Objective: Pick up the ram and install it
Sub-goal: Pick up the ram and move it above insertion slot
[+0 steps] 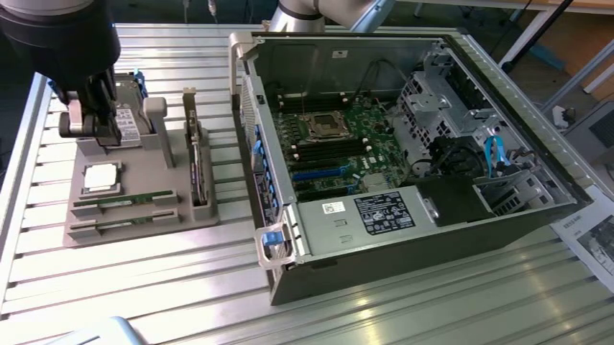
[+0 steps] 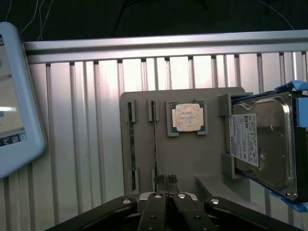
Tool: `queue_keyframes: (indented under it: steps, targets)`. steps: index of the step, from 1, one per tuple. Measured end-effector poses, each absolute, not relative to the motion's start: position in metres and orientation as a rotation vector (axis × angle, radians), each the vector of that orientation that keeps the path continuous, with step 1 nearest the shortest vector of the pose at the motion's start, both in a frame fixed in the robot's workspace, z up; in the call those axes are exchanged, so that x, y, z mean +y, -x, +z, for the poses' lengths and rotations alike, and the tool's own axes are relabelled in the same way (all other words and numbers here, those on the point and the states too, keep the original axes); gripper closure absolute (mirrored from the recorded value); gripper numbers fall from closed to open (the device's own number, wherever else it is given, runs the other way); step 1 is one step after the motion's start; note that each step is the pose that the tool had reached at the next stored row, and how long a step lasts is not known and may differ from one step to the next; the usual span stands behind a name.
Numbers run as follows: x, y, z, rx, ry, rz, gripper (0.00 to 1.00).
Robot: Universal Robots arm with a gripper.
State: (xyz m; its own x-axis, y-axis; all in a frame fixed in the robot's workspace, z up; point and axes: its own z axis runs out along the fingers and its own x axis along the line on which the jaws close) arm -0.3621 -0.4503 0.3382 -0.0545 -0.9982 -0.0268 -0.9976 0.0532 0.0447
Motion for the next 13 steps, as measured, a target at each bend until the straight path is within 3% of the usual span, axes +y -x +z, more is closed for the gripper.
queue_keyframes:
  steps: [13]
  targets:
    - [-0.469,0.362,0.334,-2.267,-2.157,-0.08,0.9]
